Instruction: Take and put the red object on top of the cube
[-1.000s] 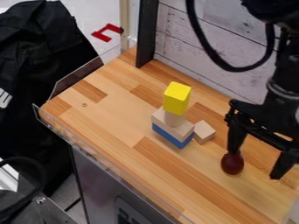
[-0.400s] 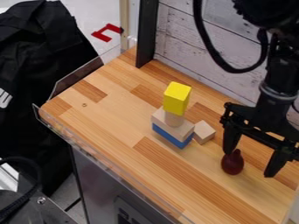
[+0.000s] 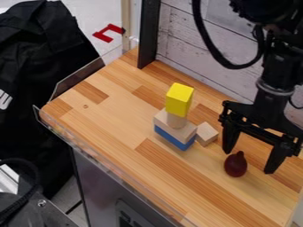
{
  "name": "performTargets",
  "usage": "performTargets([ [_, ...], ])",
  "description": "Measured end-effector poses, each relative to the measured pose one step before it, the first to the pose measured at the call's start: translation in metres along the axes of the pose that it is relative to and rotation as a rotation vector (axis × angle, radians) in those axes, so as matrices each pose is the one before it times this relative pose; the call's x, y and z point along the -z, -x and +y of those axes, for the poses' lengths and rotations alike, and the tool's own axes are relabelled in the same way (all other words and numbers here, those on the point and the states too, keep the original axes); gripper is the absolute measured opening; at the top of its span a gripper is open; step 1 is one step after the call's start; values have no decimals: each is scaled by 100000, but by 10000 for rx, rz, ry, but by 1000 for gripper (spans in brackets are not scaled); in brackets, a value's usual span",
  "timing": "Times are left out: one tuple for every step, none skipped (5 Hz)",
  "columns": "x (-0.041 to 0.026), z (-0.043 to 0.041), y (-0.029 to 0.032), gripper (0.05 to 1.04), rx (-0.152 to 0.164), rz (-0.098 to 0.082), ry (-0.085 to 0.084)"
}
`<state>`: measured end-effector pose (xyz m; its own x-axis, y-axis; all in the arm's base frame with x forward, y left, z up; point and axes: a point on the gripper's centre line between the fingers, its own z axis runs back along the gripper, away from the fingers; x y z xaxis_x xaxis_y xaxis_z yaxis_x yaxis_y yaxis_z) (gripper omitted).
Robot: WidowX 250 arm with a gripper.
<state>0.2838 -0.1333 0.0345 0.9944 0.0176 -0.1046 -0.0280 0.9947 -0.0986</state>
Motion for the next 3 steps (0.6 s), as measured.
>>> performTargets([
  [417, 382, -181, 999, -190, 105, 47],
  [649, 53, -91, 999, -48, 185, 65],
  [514, 0, -153, 999, 18, 166, -19],
])
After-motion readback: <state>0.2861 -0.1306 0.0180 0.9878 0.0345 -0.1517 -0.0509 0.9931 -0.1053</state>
